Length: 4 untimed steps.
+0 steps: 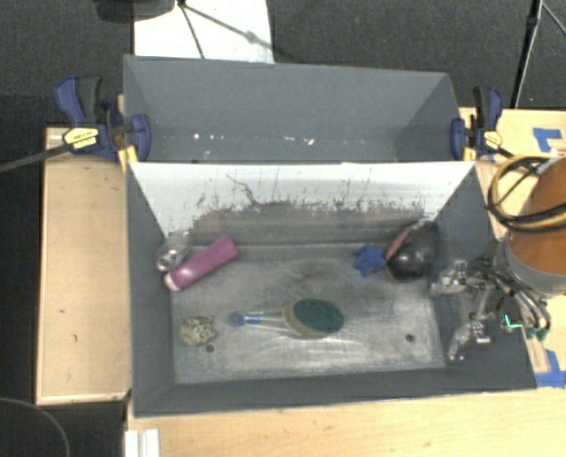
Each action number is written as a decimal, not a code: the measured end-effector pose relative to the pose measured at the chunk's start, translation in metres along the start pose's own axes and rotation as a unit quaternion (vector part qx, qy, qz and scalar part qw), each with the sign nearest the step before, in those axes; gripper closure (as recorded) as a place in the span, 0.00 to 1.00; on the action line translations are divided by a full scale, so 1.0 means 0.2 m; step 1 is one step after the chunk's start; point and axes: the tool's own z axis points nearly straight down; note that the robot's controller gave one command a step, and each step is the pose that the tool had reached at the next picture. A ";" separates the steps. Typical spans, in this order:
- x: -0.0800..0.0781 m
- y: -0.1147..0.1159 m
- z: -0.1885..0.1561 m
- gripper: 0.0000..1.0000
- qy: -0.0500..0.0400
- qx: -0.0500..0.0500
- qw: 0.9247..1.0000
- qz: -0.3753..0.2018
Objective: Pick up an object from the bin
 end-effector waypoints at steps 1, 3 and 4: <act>-0.52 0.13 0.47 0.00 -0.002 0.000 0.999 -0.033; -0.48 0.25 0.28 0.00 0.003 -0.007 0.897 0.442; -0.61 0.36 0.43 0.00 0.007 -0.011 0.839 0.544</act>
Offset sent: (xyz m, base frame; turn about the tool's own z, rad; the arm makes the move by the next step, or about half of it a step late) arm 0.1011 0.0235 -0.0929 -0.0603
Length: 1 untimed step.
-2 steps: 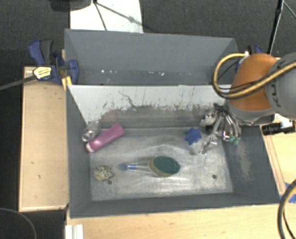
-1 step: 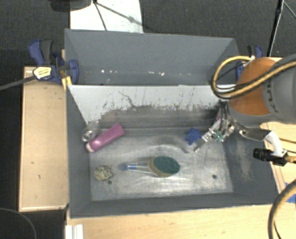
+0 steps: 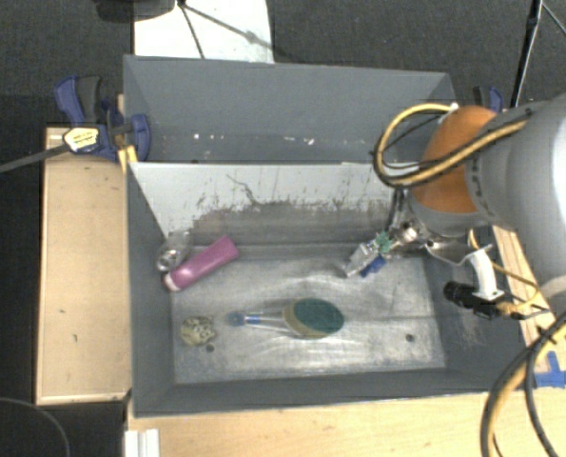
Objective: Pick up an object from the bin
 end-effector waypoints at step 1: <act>0.02 0.01 0.00 0.00 -0.008 0.005 1.000 -0.005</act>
Offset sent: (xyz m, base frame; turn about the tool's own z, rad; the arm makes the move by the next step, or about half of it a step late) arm 0.0000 0.0000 0.0000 0.0001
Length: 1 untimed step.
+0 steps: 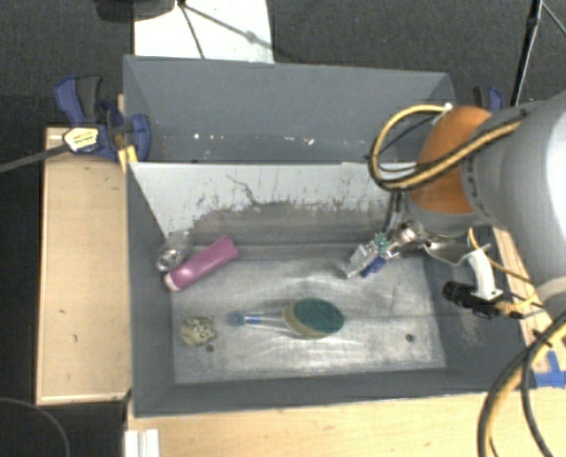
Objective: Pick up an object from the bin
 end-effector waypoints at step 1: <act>-0.02 0.00 -0.01 1.00 -0.006 -0.003 1.000 -0.001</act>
Offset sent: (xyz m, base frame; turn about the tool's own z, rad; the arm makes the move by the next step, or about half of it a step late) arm 0.0000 0.0000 0.0000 0.0000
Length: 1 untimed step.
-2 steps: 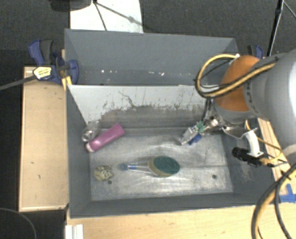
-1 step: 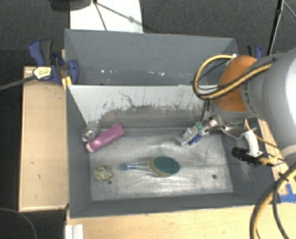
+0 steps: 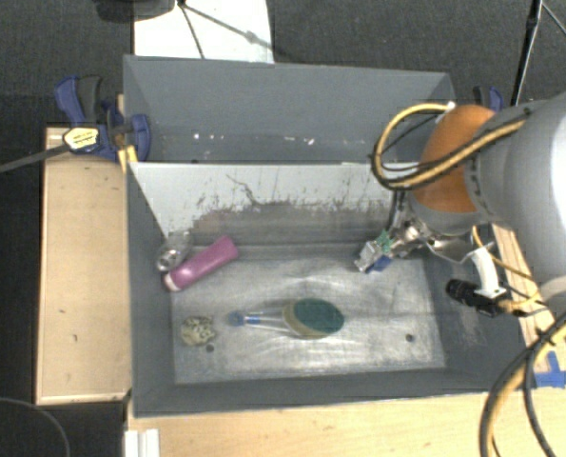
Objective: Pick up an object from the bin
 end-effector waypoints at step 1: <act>0.00 0.00 -0.05 1.00 -0.001 0.000 1.000 -0.005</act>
Offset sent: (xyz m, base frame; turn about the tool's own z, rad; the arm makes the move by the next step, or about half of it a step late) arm -0.0001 -0.0001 0.0096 0.0000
